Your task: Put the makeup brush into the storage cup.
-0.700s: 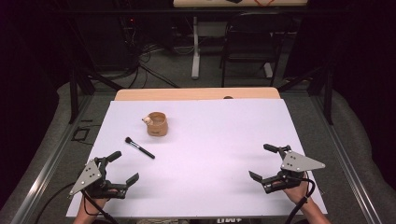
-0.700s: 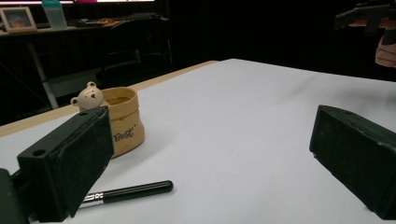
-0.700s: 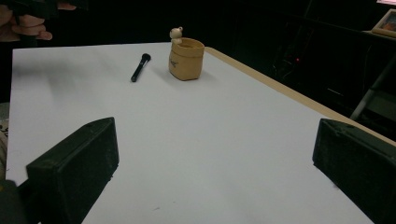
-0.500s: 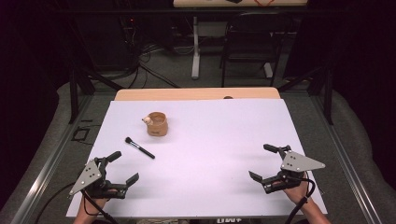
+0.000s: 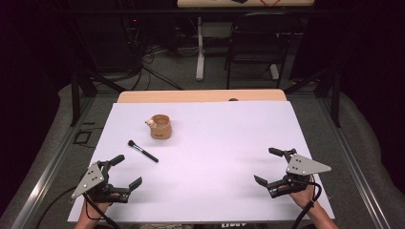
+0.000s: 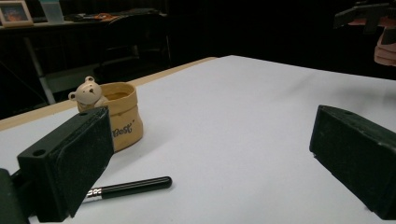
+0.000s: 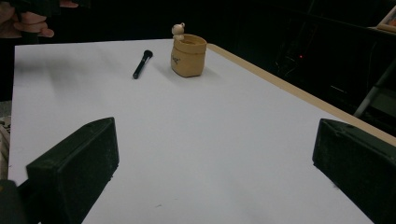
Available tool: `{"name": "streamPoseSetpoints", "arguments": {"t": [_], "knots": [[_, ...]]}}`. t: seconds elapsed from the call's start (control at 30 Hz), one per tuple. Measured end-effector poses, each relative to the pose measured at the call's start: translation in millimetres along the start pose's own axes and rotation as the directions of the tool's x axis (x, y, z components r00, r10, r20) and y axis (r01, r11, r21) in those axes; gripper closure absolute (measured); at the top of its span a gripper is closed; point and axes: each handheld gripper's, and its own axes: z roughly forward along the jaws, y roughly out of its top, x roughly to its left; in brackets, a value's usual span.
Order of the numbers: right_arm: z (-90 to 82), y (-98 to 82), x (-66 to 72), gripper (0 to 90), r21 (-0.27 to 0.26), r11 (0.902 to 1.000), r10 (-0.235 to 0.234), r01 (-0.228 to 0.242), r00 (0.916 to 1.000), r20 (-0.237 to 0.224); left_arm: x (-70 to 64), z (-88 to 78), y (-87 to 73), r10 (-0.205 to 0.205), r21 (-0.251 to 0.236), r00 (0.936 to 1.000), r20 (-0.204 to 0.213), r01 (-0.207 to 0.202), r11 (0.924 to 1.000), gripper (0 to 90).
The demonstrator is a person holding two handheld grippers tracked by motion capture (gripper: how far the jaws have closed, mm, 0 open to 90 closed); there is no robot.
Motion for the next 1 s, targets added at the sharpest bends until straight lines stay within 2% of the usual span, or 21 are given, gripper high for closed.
{"name": "streamPoseSetpoints", "arguments": {"t": [0.33,0.43,0.57,0.67,0.83,1.0], "knots": [[-1.6,-0.7,-1.1,0.0,0.000,1.0000,0.007,-0.007,1.0000,-0.001,3.8,4.0,-0.6,-0.004,0.034,0.9997,0.025,0.003,0.9994,0.0],[-0.9,-0.4,-0.1,0.0,-0.002,1.0000,0.007,-0.007,1.0000,-0.005,6.0,6.5,1.4,-0.011,0.068,0.9992,0.038,0.008,0.9977,0.0],[-1.3,-0.3,0.1,0.0,-0.003,1.0000,0.006,-0.006,1.0000,-0.006,7.5,7.7,4.2,-0.007,0.081,0.9994,0.034,0.004,0.9967,0.0],[-2.4,-0.1,-0.2,0.0,-0.003,1.0000,0.000,0.000,1.0000,-0.002,10.8,7.0,6.0,0.001,0.081,0.9998,0.018,-0.002,0.9967,0.0],[-2.7,0.1,1.0,0.0,-0.002,1.0000,0.005,-0.005,1.0000,-0.005,23.4,6.3,7.1,0.003,0.090,0.9995,0.033,-0.006,0.9959,0.0],[-2.7,0.3,1.3,0.0,-0.003,1.0000,0.003,-0.003,1.0000,-0.005,29.5,7.2,9.5,0.016,0.102,0.9991,0.041,-0.020,0.9946,0.0]]}}
